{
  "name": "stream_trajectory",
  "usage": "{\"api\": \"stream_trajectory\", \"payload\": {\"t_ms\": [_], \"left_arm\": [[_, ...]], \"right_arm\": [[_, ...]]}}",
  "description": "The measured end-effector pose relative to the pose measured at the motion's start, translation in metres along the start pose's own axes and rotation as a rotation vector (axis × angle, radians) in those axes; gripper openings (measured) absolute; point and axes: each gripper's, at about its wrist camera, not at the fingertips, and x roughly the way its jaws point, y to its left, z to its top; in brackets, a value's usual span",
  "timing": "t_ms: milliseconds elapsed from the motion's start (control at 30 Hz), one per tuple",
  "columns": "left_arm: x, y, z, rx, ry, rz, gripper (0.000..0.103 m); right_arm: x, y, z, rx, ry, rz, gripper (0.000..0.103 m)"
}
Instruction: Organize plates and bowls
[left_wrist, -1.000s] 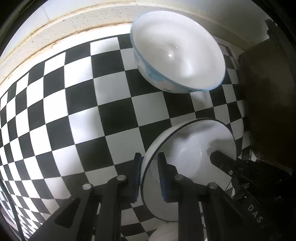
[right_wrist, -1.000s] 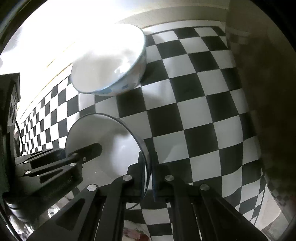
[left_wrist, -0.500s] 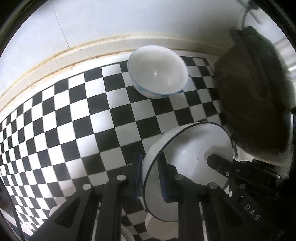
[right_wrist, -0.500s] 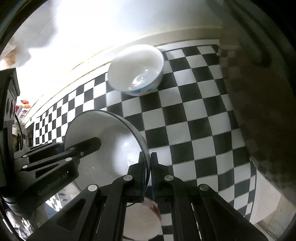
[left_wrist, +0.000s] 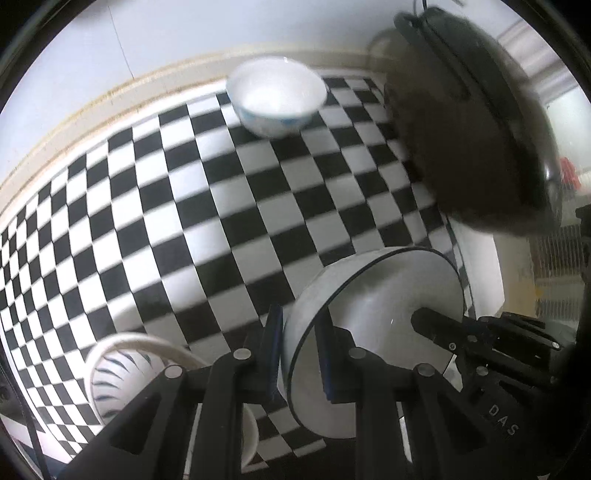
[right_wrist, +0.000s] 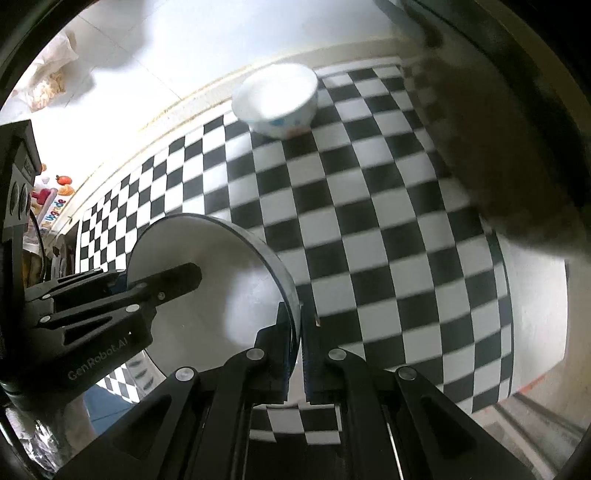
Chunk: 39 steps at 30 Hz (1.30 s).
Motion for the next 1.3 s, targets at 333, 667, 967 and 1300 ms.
{"api": "stream_trajectory", "payload": {"t_ms": [333, 667, 967, 1300], "left_arm": [[0.043, -0.004, -0.025, 0.018, 0.090, 0.032, 0.015], [0.065, -0.010, -0.039, 0.051, 0.147, 0.078, 0.015], [0.067, -0.012, -0.040, 0.037, 0.155, 0.092, 0.015], [0.060, -0.013, -0.044, 0.044, 0.161, 0.116, 0.015]], "right_arm": [[0.042, -0.015, -0.024, 0.016, 0.077, -0.020, 0.006], [0.061, -0.019, -0.035, 0.001, 0.128, -0.042, 0.006], [0.059, -0.012, -0.031, -0.027, 0.135, -0.090, 0.009], [0.059, -0.011, -0.028, -0.043, 0.158, -0.087, 0.009]]}}
